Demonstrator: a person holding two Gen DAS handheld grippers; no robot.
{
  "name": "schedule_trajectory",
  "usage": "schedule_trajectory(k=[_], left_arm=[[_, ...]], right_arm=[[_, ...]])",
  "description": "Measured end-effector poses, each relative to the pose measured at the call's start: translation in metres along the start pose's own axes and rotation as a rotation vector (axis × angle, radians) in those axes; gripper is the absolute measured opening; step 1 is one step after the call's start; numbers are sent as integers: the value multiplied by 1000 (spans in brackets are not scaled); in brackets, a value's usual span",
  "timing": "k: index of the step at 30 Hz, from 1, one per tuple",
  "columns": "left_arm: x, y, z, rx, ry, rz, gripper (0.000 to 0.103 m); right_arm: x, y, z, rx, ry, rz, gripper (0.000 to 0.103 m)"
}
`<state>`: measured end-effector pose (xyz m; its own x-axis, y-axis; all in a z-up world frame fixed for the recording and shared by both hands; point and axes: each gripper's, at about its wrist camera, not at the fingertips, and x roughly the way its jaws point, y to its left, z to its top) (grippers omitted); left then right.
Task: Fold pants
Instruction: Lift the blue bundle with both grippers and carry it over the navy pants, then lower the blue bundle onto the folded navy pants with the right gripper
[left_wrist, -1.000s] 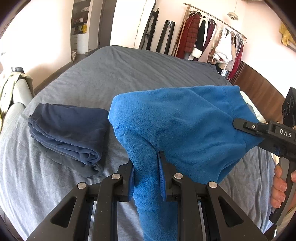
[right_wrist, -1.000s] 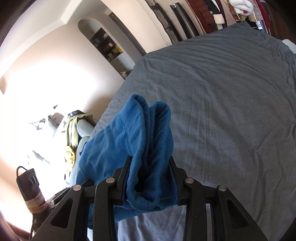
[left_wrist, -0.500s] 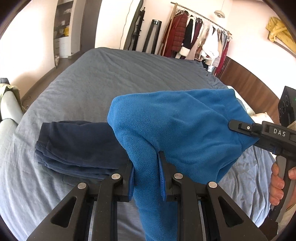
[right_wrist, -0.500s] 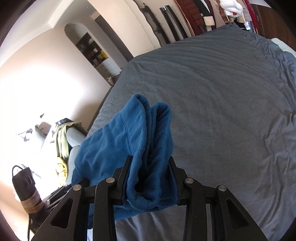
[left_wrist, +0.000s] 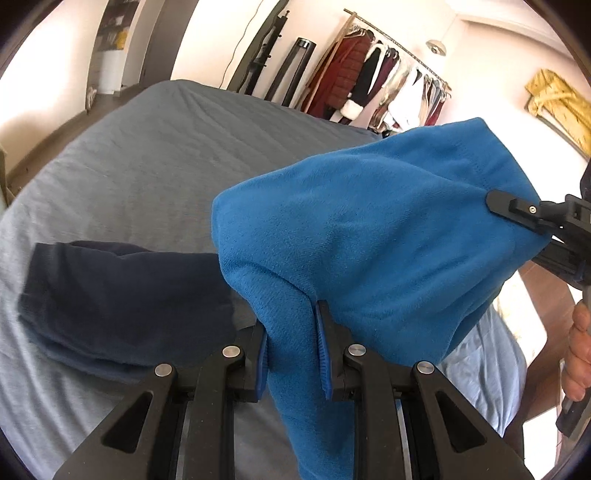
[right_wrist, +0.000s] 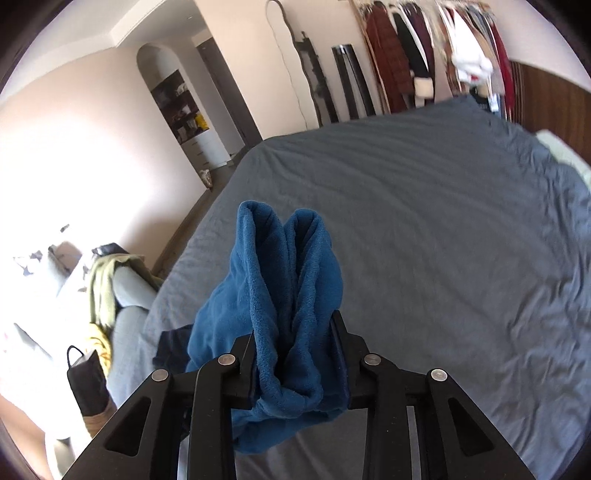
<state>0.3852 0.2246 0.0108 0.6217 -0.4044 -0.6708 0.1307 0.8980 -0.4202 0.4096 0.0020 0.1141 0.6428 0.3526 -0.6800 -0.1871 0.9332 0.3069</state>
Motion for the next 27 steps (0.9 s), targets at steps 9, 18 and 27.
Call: schedule_trajectory(k=[9,18,27], left_arm=[[20,3,9,91,30,115,62],[-36,58,17,101,45,263,62],[-69,124,31,45,12,352,62]], right_arm=[[8,5,29,-23,-20,-59,29],[28,40,39,-97,-53,-152,28],[60,95,23,-151,-26,-170,28]])
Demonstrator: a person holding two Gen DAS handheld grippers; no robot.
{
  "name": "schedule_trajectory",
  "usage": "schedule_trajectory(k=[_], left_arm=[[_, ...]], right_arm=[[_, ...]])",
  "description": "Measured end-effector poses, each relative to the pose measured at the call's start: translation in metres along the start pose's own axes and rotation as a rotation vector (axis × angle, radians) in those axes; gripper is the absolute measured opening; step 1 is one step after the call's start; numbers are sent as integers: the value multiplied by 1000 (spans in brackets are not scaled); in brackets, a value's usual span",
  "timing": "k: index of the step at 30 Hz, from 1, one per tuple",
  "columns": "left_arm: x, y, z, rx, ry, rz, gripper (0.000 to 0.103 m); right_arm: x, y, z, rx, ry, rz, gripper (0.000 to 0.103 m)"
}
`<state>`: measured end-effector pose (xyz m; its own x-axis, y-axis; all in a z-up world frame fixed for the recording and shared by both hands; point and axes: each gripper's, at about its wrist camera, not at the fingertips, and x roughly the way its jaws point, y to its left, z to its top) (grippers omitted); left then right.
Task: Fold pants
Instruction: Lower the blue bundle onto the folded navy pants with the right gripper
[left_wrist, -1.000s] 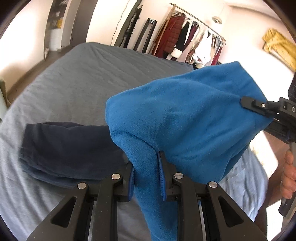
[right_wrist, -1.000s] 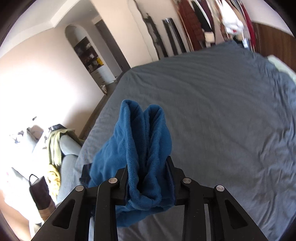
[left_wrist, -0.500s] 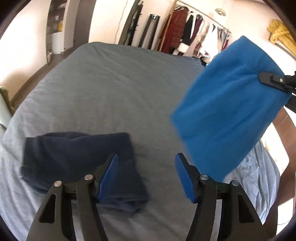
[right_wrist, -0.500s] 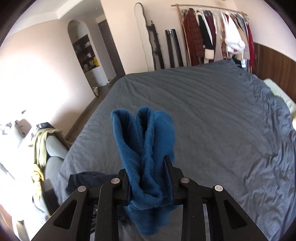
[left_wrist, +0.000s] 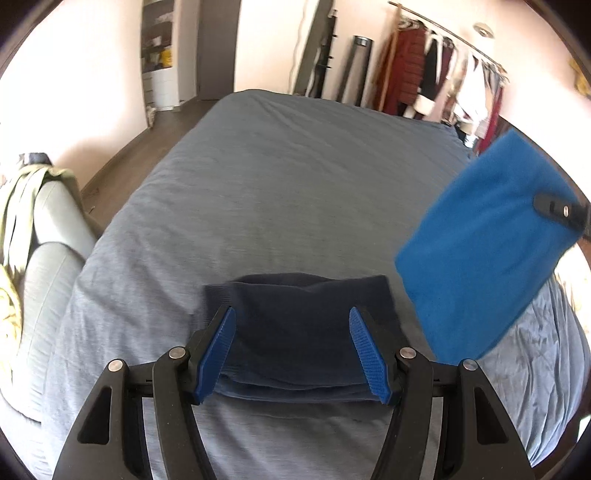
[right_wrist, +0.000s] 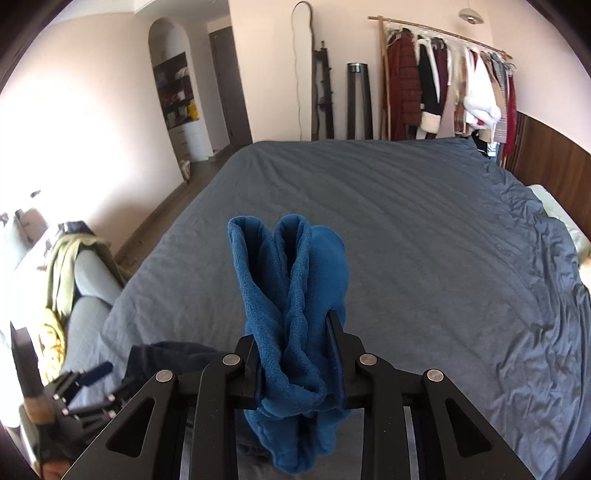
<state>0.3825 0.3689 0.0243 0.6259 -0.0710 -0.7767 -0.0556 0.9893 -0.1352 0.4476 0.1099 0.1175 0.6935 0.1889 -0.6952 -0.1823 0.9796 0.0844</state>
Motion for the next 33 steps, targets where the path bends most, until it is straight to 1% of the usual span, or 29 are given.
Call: schedule_trajectory(k=[2,5,7,9,12,16,21,28,30,32,33], left_arm=[[-1,17,1,-27,-3,26,62],[-4,44,-3,-75,12,45,62],[-6,60,-7,-88,23,60,62],[-5,74,-10,-101,40,80,62],[-9,93,-14,-123,63,79,62],[-18,109,-15,-102,64,126,63],[-22,123,-20,-93,79,156,63],[-17,137,-29,-99,115,193,63],[-17,140,-31,-95,120,211,63],[-17,145,-32,-103,123,227,63],[-17,147,-31,-109,123,232,63]], right_arm=[[3,19,-4,-30,1,-3,28],[6,44,-6,-53,-1,-10,28],[7,64,-8,-77,2,-23,28],[12,87,-13,-127,2,-40,29],[22,117,-17,-145,31,-8,29],[36,152,-31,-197,56,23,30],[56,173,-48,-191,114,63,30],[71,201,-72,-248,154,99,31],[77,208,-79,-250,180,118,35],[79,214,-85,-242,196,153,39],[79,216,-88,-226,199,213,40]])
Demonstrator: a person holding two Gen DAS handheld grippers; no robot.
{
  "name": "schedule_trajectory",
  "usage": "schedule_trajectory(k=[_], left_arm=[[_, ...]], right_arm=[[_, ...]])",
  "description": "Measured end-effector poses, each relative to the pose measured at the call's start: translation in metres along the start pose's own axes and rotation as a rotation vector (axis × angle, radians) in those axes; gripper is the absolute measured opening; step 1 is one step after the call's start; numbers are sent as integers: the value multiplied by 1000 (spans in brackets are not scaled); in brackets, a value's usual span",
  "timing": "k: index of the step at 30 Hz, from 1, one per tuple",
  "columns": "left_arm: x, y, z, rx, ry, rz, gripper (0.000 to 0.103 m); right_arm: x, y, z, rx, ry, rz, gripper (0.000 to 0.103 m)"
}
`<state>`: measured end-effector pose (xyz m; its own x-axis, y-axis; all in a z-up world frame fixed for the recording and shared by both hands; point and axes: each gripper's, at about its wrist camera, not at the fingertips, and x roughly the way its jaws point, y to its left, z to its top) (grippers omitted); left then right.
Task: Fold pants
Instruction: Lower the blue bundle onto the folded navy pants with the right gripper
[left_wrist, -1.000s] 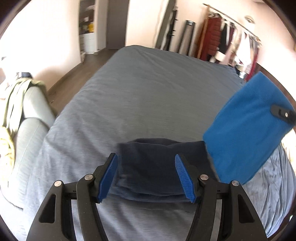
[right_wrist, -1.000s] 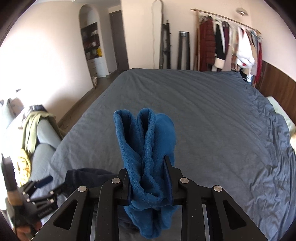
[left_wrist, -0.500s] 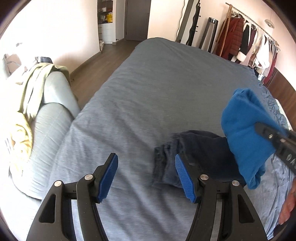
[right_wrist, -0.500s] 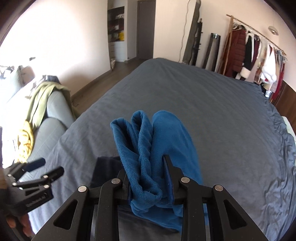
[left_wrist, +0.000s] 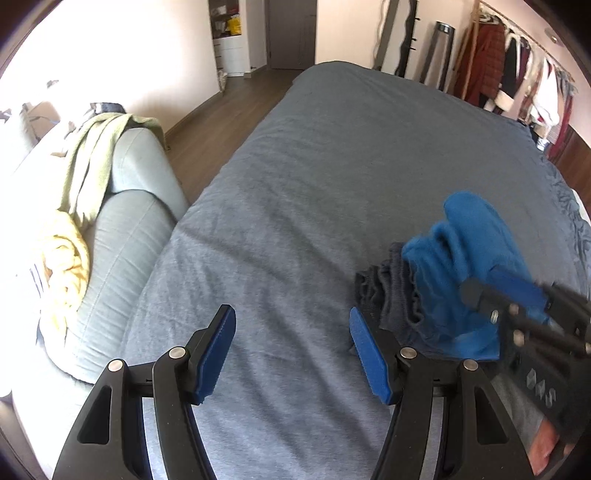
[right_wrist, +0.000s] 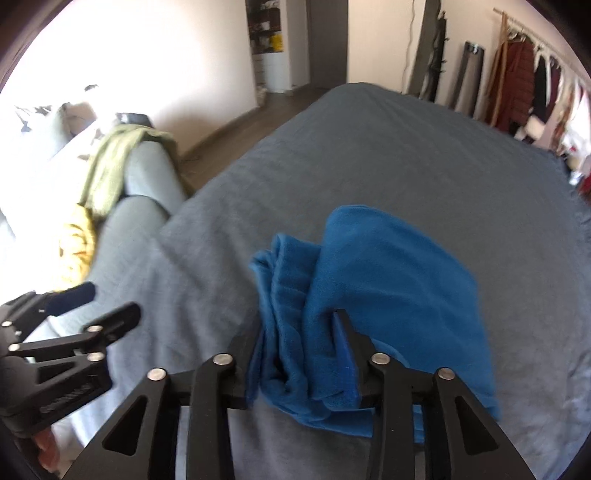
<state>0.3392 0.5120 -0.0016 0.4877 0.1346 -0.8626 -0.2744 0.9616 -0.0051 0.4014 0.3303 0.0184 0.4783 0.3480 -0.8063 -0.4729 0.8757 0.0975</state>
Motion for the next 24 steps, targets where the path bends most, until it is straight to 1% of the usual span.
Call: schedule_trajectory(k=[1,2,3,6,8,10,12,13,14,15,16,18,19,21,24], left_arm=[[-1,2,1,-5,0,1,63],[-3,4,3,-7,-4,6,63],[-5,4,4,-7,-10,17,63],[-17,1,11,19,-39,19,63],[-25,-7,17,42,-54,-1,63],[-33,-20,23,69,-67,-48,64],[-37,-33,29,101,-76,-72,64],[-39,-41,32,120,-82,-90,64],[-38,-51,35,140,-82,-116,64],[-38,-57,36,150,-81,-135,64],[-37,-65,38,161,-79,-158,64],[-32,-80,42,187,-71,-194,63],[-29,-88,44,203,-66,-210,63],[-23,-102,49,232,-64,-229,63],[-10,-120,61,262,-55,-246,62]], right_arm=[[1,5,1,-1,3,35,40],[0,9,1,0,7,100,39],[-2,11,0,-2,3,121,39],[-21,14,-3,-9,-53,123,39],[-37,5,-4,29,-87,108,39],[-50,-6,-5,66,-116,73,40],[-66,-24,-9,116,-153,28,40],[-73,-33,-12,140,-171,11,42],[-80,-43,-16,165,-190,-9,50],[-88,-56,-22,194,-209,-39,53],[-93,-65,-24,214,-218,-64,54],[-105,-92,-38,291,-229,-136,54],[-107,-101,-43,327,-232,-152,54],[-111,-127,-60,440,-220,-202,54],[-108,-151,-80,565,-189,-237,54]])
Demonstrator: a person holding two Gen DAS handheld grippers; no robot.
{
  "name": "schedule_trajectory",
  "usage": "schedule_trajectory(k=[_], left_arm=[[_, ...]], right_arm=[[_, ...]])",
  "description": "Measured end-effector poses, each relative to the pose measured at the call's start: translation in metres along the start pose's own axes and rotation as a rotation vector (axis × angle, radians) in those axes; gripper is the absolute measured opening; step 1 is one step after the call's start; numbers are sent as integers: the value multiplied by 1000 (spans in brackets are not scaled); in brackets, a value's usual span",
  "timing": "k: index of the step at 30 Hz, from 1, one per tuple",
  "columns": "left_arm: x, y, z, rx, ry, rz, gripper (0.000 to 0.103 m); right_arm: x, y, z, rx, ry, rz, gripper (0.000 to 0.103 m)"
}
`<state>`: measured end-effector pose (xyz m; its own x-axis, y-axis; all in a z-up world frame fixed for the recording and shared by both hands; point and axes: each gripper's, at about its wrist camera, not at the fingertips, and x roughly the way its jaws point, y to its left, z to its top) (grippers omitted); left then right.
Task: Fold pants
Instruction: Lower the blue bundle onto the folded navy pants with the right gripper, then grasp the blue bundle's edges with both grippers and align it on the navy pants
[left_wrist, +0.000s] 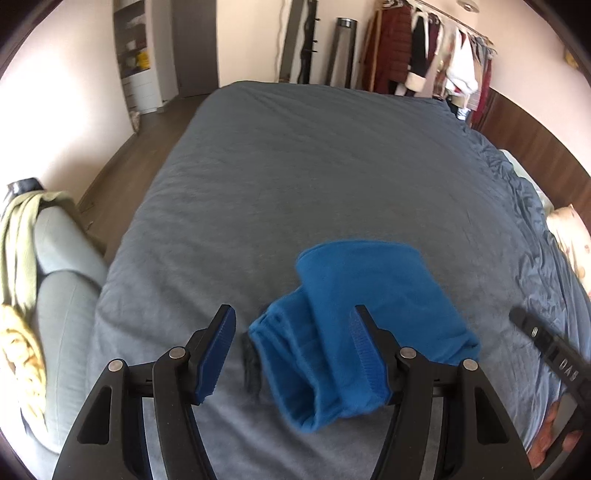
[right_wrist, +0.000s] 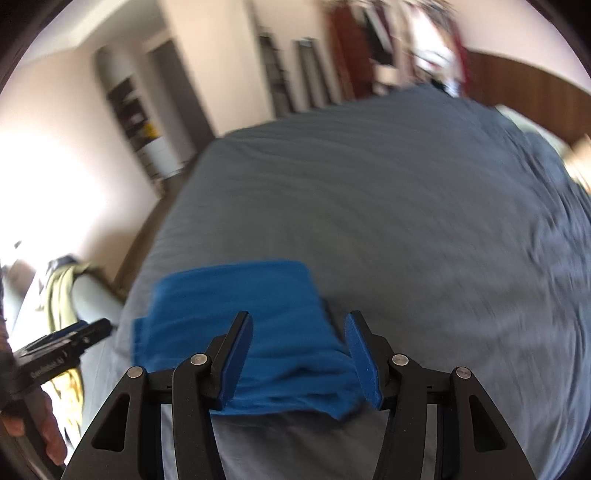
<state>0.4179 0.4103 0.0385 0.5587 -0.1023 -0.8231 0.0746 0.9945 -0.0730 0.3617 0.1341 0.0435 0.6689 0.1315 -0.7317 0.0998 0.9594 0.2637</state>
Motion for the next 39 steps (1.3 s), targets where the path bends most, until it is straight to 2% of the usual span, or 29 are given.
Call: schedule_trajectory(k=[5,8,12,16,21,25,26,28,30,33,37,39], left_arm=[[33,-23,19,98,36,22,59],[47,-34,24,178,68,65,53],[56,-40,22,253,82,100,53],[69,-39,21,246,134,73,53],[80,-36,23,185,203,-30,52],[85,-42,17,219,206,-18,51],[84,-42,15,225,202,-18,50],[81,-41,12,226,192,-23,37],[78,-38,10,213,184,-31,29],[71,-37,11,202,157,-13,24],[58,-36,8,188,115,31,22],[59,-31,8,171,128,40,22]], right_arm=[[23,-37,-23,246,63,-42,54],[27,-46,-33,285,78,-59,54],[26,-40,-51,194,128,-93,54],[31,-34,-53,109,145,-37,54],[54,-30,-48,-3,140,-16,54],[70,-28,-48,-107,152,24,54],[72,-27,-50,-138,148,28,54],[77,-25,-50,-203,150,26,53],[78,-23,-50,-222,159,43,38],[69,-13,-52,-284,148,16,25],[47,0,-58,-337,147,21,21],[41,7,-64,-380,135,2,20]])
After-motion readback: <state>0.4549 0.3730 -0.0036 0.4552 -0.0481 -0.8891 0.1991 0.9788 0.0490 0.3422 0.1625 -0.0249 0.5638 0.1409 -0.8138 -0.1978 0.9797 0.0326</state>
